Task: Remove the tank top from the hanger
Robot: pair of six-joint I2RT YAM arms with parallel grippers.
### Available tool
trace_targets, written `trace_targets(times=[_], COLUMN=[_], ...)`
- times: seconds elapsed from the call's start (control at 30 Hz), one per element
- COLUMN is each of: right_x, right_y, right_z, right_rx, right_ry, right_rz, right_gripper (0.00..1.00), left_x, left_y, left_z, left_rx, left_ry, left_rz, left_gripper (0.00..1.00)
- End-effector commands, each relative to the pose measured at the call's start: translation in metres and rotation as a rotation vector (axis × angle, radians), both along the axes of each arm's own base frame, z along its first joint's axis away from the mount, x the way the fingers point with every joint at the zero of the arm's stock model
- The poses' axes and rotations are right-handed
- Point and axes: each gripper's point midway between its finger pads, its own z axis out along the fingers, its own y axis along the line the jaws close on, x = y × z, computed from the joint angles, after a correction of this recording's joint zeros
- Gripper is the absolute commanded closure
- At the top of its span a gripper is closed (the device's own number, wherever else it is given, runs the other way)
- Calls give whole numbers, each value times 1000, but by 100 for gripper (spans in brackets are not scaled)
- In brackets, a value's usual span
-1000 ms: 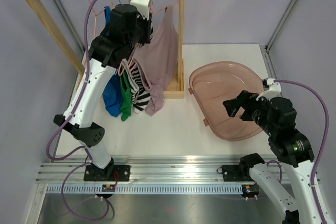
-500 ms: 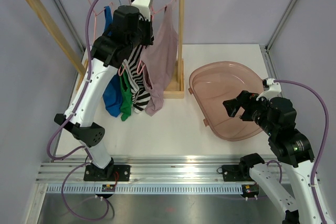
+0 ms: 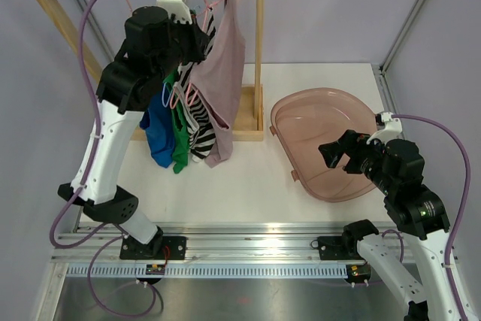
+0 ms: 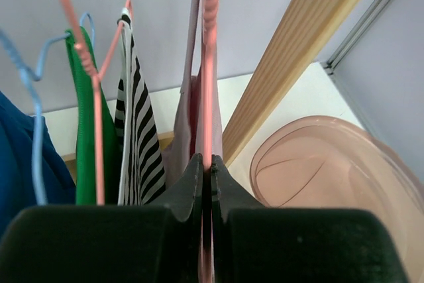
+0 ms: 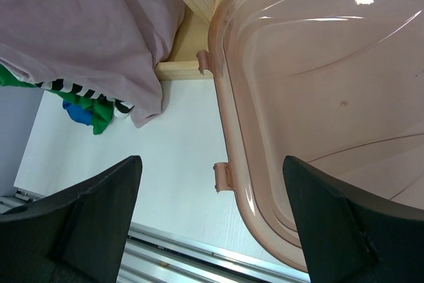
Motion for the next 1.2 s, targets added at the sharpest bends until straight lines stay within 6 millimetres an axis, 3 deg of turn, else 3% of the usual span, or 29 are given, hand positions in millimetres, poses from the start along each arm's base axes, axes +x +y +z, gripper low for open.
trace_targets(times=[0.0,0.07,0.13,0.2,0.23,0.27,0.3,0.33,0.37,0.4,0.43,0.47,0.53,0.57,0.63,0.67,0.73,0.8,0.97,1.07,1.17], right_x=[1,1,2,4,2,2,2,-2,-2,-2,-7,-5,2,7,13,18,31,42,46,52,54], right_y=[9,10,13,19,25,31,37,48,55,62,72,78,88,94,103,106,111,119,163,178,190], right_z=[15,17,18,20,20,27,25,27,36,33,34,44,35,36,33,33,22,15,3,-12,-14], right_rx=[28,32,38,51,64,83,95,121,156,178,213,266,323,377,426,446,429,394,276,204,188], right_ry=[-38,-43,-45,-56,-56,-83,-78,-81,-106,-94,-89,-112,-67,-65,-36,-35,-7,11,28,32,12], right_rz=[42,48,64,91,129,158,188,254,287,325,386,406,429,439,471,467,429,421,444,431,462], right_gripper=[5,5,5,5,5,5,5,5,4,3,1,1,0,0,0,1,1,3,12,15,18], left_x=[-34,-56,-65,-92,-96,-119,-129,-134,-149,-171,-174,-189,-209,-211,-223,-227,-235,-241,-245,-244,-248], left_y=[6,9,9,16,13,16,16,13,7,15,9,6,11,9,11,7,9,6,2,1,-3], left_z=[47,51,29,30,8,11,3,-23,-36,-33,-64,-72,-87,-111,-127,-150,-154,-172,-180,-178,-172], left_rx=[-125,-162,-159,-186,-174,-194,-195,-166,-165,-190,-169,-178,-197,-186,-206,-199,-236,-252,-296,-306,-321], left_ry=[-111,-111,-48,-45,3,-7,6,61,93,68,128,148,171,224,250,300,285,323,329,329,331], left_rz=[-37,-55,-56,-83,-96,-147,-173,-197,-266,-307,-338,-396,-434,-440,-454,-480,-491,-515,-535,-533,-569], left_gripper=[100,100,100,100,100,100,100,100,100,100,100,100,100,100,100,100,100,100,100,100,100])
